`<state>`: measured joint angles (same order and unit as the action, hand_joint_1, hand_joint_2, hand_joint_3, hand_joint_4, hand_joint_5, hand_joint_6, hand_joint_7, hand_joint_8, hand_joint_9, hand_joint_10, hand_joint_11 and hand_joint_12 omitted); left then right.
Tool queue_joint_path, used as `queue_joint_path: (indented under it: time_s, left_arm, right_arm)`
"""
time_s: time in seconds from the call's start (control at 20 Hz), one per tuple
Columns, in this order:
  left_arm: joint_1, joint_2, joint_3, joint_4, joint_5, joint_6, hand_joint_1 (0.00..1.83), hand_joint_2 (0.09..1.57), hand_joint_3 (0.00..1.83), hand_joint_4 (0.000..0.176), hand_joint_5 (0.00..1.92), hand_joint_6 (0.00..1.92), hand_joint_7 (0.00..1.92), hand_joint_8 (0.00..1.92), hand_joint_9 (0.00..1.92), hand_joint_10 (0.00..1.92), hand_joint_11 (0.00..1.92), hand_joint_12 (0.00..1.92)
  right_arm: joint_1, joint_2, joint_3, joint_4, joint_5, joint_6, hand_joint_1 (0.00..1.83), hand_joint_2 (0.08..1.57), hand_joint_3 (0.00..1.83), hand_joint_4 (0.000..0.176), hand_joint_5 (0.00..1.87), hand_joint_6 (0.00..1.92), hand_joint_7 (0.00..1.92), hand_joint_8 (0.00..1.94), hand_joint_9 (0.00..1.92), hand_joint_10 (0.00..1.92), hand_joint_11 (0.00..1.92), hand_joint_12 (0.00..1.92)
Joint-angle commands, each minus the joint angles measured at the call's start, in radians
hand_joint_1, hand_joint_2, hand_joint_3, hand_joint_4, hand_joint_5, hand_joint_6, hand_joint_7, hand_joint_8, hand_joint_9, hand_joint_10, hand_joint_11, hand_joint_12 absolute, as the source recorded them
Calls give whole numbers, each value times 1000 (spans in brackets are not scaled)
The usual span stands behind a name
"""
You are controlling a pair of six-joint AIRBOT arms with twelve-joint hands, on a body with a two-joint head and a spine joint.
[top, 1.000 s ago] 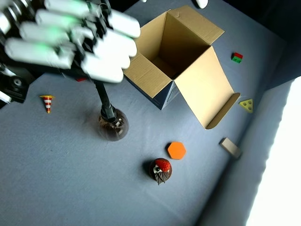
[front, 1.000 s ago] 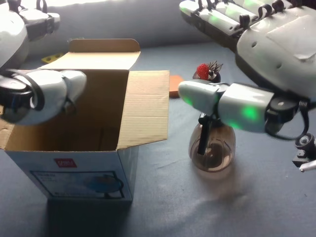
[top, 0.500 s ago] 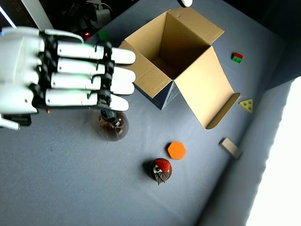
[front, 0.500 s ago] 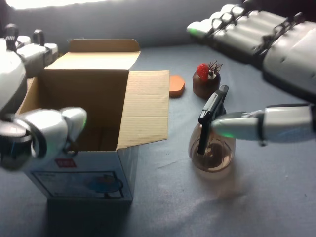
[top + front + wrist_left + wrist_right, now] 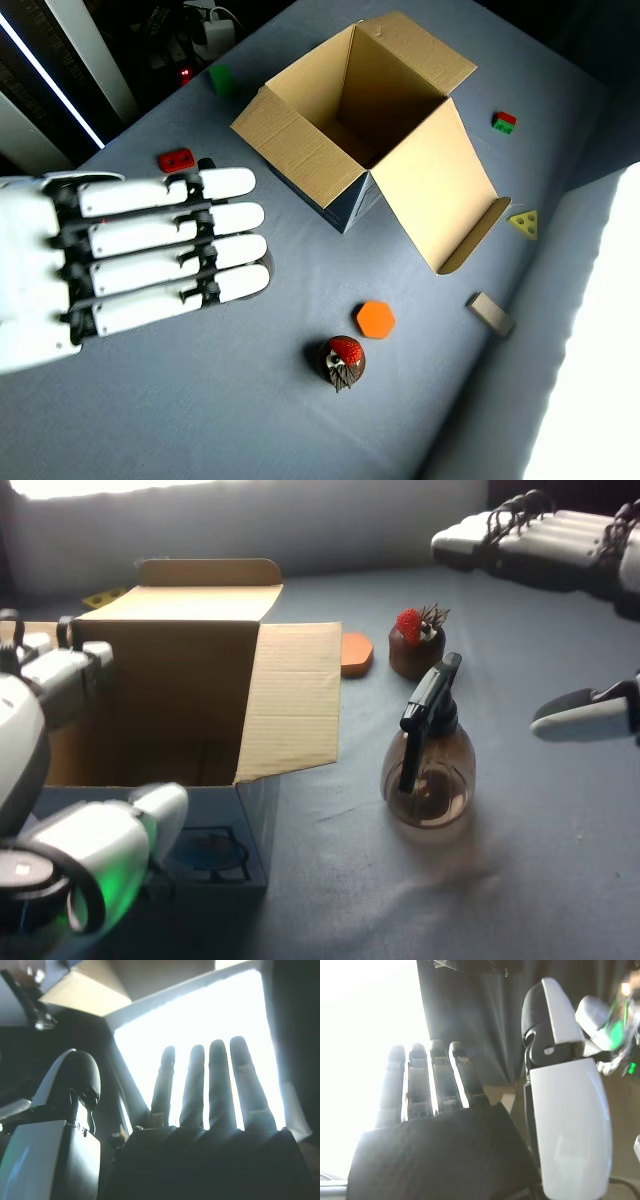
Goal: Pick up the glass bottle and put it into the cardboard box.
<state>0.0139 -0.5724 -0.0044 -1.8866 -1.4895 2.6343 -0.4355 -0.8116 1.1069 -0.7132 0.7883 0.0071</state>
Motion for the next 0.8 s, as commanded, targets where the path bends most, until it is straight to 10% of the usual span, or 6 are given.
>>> queue_joint_path:
  time_s: [0.0, 0.3, 0.75]
  left_arm:
    - [-19, -10, -8, 108, -44, -21, 256, 1225, 2, 67, 150, 2, 93, 0, 116, 2, 0, 423]
    - [-37, -33, -76, 49, -140, -81, 247, 1227, 2, 69, 151, 2, 89, 0, 113, 1, 0, 397]
    - [147, 6, -76, 71, -53, -200, 254, 1226, 0, 66, 151, 0, 111, 1, 120, 1, 0, 398]
  right_arm:
    - [20, -3, 17, 26, 106, 47, 756, 1073, 0, 0, 0, 0, 12, 4, 7, 3, 0, 0]
    - [39, -30, 158, -183, 125, 370, 758, 1073, 0, 0, 0, 0, 8, 2, 4, 2, 0, 0]
    - [11, -107, 320, -307, 228, 528, 760, 1078, 0, 0, 0, 0, 13, 4, 24, 10, 0, 0]
